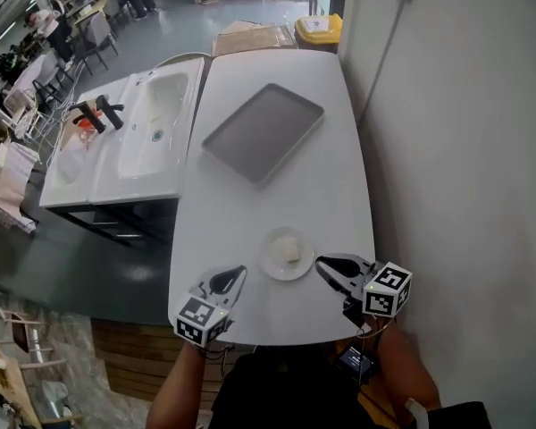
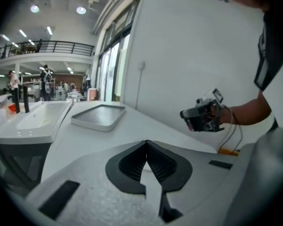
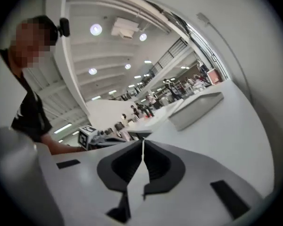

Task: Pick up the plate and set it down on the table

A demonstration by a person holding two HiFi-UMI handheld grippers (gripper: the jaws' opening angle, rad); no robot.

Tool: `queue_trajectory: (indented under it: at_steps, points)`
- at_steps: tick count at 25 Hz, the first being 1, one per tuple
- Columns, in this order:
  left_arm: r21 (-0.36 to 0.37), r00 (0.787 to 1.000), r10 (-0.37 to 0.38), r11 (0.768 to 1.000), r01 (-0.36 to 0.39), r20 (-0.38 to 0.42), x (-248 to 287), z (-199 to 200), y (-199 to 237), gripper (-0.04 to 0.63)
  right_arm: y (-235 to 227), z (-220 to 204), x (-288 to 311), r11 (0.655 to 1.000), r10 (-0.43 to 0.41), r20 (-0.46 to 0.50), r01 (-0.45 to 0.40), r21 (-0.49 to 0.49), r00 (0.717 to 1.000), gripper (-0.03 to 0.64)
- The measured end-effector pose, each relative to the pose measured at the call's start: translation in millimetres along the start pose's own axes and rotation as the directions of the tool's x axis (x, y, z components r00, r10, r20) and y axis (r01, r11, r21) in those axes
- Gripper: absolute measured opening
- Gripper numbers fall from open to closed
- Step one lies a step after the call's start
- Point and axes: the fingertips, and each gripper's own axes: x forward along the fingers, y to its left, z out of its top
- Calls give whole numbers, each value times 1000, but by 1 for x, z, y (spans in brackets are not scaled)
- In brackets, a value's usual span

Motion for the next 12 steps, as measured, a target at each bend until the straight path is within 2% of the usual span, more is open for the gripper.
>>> queue_trajectory:
  at_steps: [1,3,6,8,10,12]
  points:
    - [-13,997,-57,998,58,57,-19,5,-19,6,30,5,-9,998,59,47,-59,3,997,12]
    - [-56,972,-165,983,176,168,-56,15,-62,6,90,15,-30,989,149,154,-151,2,977,12]
    - [-88,907,-292,939,332,303,-100,20,-114,6,168,21,-59,966,242,314,-258,11,918,12]
    - [-110,866,-353,904,414,355,-119,20,-132,8,202,12,-64,959,256,360,-283,21,897,5]
    - [-122,838,-381,881,457,390,-139,28,-143,8,223,-5,-58,969,229,328,-247,13,916,3]
    - [-81,828,-412,877,473,380,-157,23,-148,8,240,-21,-50,979,201,269,-204,-16,942,3]
